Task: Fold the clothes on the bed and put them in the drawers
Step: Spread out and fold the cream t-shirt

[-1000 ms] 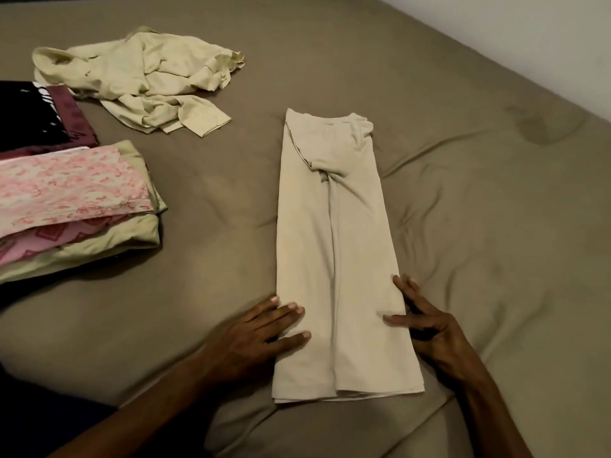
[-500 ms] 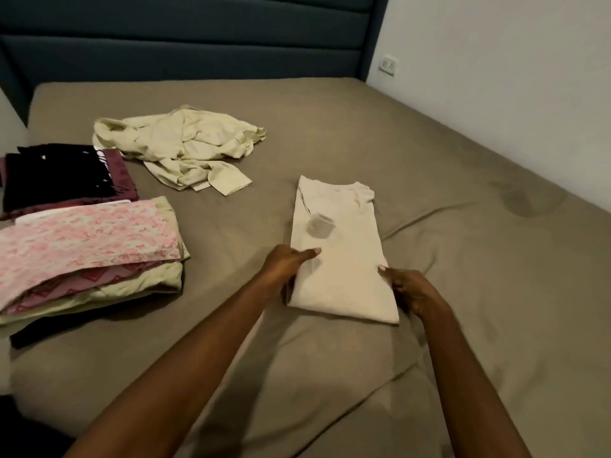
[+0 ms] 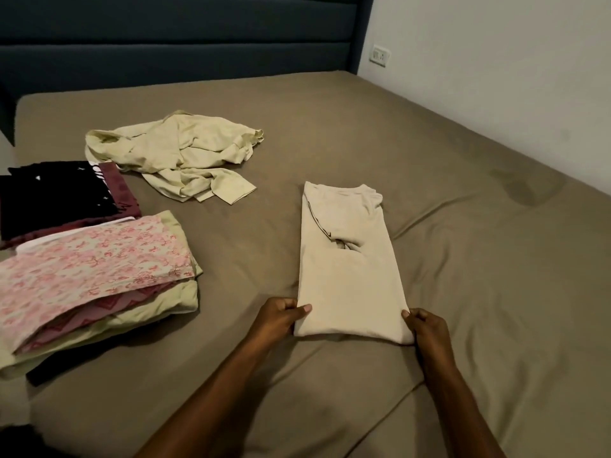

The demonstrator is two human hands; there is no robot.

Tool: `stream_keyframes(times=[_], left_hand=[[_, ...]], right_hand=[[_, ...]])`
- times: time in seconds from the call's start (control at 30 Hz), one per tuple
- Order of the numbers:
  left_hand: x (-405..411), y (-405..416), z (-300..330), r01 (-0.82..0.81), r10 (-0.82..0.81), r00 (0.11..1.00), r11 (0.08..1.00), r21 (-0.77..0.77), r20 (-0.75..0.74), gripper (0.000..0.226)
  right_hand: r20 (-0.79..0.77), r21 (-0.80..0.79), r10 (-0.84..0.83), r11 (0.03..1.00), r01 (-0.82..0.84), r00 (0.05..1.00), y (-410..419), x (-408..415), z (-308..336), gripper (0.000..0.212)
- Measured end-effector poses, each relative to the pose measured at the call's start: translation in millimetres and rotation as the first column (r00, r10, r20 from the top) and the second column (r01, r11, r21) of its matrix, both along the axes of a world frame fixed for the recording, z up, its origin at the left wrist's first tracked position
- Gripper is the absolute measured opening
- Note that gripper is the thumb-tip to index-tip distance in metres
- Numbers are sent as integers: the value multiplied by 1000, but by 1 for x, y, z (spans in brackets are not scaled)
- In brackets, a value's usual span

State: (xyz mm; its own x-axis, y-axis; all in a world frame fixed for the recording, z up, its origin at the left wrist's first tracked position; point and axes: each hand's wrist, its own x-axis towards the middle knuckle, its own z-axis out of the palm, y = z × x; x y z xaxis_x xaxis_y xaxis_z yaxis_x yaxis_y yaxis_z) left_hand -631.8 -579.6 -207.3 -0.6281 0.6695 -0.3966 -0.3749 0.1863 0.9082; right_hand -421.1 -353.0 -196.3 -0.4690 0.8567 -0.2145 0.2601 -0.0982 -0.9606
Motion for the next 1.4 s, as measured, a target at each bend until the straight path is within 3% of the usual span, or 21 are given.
stream_keyframes(times=[0.27, 0.4, 0.53, 0.67, 1.0, 1.13, 1.2, 1.27, 1.3, 1.4], left_hand=[[29, -64, 2, 40, -40, 999, 999, -31, 5, 13], [51, -97, -7, 32, -36, 997, 998, -62, -74, 37], [66, -115, -5, 71, -79, 995, 991, -117, -62, 19], [82, -135, -6, 116, -124, 991, 979, -167, -40, 26], [99, -157, -10, 104, -123, 991, 961, -255, -59, 30], [110, -166, -10, 80, -93, 995, 962, -260, -40, 54], [113, -165, -7, 42, -75, 992, 954, -298, -99, 47], [116, -163, 0, -58, -111, 922, 908, -415, -371, 32], [118, -163, 5, -145, -149, 822, 878, -456, -549, 31], [117, -153, 14, -261, -193, 385, 915, -307, -902, 35]], right_hand=[[28, 111, -85, 990, 82, 996, -63, 37, -14, 12], [25, 178, -76, 982, 71, 997, -95, 62, -2, 17], [-2, 123, -84, 989, 84, 996, -122, 90, 2, 21], [-10, 99, -81, 992, 82, 997, -141, 103, 1, 19], [104, 242, -84, 969, 57, 991, -169, 126, -3, 38], [129, 244, -86, 968, 53, 988, -171, 131, -5, 38], [153, 282, -85, 959, 39, 984, -172, 129, -5, 39], [220, 345, -105, 938, 23, 970, -173, 127, -1, 41], [295, 412, -146, 911, 12, 944, -171, 124, 1, 42], [464, 740, -374, 662, -119, 803, -161, 109, 14, 43]])
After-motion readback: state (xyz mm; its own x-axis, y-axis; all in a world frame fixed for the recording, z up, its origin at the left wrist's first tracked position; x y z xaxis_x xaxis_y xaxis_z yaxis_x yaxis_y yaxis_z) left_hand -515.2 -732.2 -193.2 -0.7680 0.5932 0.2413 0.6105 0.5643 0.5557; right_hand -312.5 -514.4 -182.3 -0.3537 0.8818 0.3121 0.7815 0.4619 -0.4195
